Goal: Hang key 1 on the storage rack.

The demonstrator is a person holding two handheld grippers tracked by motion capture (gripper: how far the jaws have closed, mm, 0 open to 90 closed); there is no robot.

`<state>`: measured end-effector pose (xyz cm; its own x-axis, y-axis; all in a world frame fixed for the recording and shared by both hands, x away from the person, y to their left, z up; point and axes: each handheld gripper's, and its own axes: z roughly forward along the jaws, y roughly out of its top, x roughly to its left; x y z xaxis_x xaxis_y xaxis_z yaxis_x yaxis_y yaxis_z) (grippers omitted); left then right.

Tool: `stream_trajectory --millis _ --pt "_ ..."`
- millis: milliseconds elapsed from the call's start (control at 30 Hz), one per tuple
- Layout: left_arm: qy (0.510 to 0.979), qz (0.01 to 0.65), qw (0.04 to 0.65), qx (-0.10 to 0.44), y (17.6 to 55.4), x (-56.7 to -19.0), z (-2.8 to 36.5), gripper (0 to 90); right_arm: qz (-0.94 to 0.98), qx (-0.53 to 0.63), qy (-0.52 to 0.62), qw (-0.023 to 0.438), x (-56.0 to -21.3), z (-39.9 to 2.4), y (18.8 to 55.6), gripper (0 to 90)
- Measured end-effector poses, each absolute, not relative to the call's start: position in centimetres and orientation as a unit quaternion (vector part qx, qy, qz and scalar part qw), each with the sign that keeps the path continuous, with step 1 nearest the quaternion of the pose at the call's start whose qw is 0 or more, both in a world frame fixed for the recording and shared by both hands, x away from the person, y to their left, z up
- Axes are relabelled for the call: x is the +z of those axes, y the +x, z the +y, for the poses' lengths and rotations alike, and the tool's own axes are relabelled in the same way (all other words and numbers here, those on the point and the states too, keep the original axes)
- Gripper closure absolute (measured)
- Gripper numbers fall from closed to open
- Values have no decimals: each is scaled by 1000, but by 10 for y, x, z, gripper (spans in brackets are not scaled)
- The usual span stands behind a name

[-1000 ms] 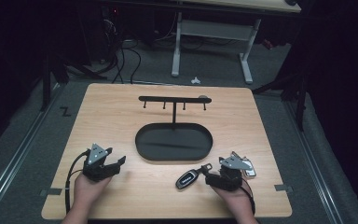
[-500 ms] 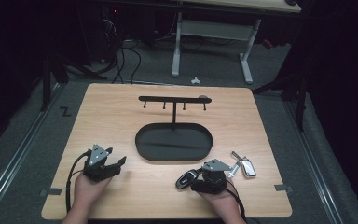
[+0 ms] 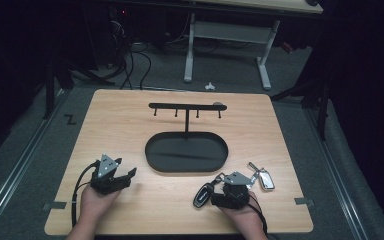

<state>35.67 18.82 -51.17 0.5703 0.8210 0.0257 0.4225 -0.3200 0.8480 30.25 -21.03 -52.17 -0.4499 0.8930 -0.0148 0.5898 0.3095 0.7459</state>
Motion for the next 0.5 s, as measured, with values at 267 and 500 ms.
stream_trajectory --millis 267,500 --pt "782 395 423 232 357 -512 186 338 777 340 482 217 -521 -225 297 183" --pt "785 391 422 230 358 -512 183 339 767 338 497 224 -518 -243 293 187"
